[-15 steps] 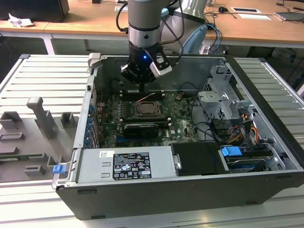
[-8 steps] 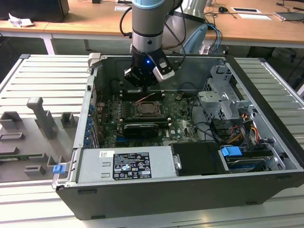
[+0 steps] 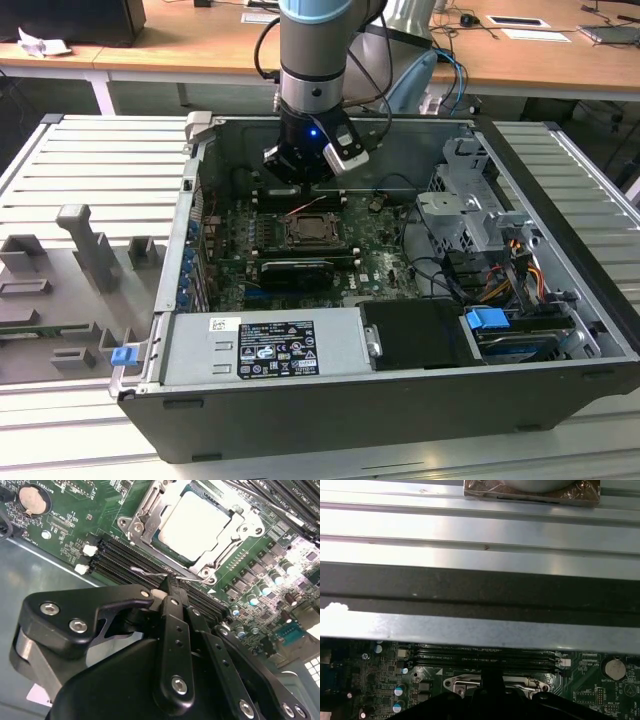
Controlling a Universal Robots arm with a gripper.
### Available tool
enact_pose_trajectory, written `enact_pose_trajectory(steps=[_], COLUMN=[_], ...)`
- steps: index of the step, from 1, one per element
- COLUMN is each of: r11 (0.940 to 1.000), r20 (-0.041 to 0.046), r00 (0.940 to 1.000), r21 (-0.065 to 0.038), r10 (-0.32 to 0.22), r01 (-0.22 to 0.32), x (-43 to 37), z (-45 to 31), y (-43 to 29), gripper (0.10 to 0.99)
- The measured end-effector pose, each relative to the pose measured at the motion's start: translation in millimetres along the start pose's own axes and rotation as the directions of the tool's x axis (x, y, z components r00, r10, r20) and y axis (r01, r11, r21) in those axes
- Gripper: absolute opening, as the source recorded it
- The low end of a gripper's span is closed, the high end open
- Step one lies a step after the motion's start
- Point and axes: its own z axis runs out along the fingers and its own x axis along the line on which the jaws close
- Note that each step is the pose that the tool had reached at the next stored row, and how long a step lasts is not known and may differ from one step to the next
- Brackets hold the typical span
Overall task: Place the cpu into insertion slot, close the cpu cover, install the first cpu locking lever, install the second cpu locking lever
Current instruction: 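Install the first cpu locking lever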
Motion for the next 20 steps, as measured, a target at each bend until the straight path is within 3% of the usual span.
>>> enact_pose_trajectory(steps=[20], r11=[1.0000], r20=[0.0002], r00=[1.0000], r21=[0.000], r10=[0.000], r01=[0.000], x=[-3.2], z=[2.4], y=[-0.3], gripper=[0.106])
